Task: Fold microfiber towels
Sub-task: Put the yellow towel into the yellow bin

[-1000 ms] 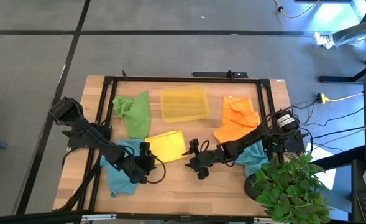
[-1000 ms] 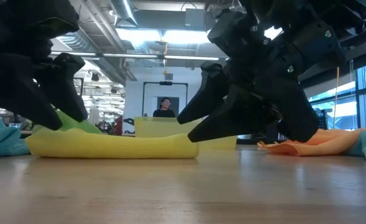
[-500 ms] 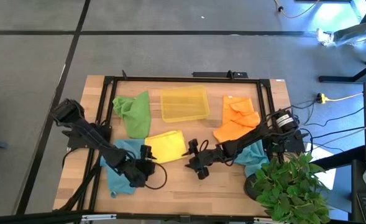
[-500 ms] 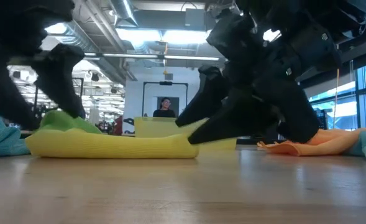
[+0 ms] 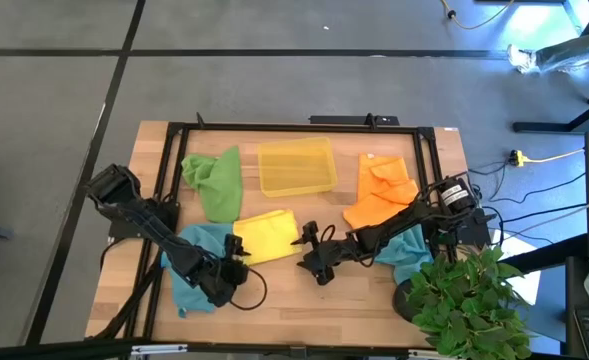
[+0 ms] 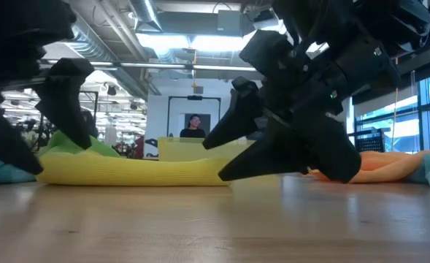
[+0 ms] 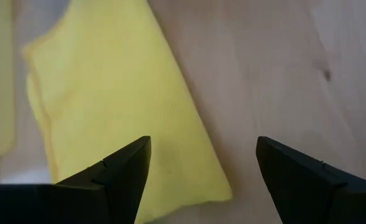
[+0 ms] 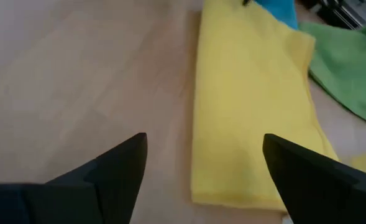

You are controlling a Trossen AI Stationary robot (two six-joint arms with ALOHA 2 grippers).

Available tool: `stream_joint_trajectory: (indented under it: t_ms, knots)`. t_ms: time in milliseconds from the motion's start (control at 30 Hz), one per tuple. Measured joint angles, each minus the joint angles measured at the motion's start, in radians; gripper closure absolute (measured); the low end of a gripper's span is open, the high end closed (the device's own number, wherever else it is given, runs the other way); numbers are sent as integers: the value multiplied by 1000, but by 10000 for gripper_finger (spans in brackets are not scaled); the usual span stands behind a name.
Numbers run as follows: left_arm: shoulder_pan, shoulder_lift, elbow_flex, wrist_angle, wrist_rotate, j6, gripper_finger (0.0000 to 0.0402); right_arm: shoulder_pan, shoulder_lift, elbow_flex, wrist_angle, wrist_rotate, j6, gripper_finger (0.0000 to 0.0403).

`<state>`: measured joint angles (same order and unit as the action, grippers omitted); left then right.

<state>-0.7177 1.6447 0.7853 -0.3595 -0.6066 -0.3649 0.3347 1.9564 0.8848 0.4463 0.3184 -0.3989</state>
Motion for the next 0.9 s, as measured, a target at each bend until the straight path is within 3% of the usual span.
stream_joint_trajectory:
  t_ms: [567,900]
  knots:
    - [-2,72,6,-93,-38,-21,119,-43,73,5,29,-8,-47,82]
    - [5,75,4,-120,-56,-14,123,-47,76,5,25,43,-73,101]
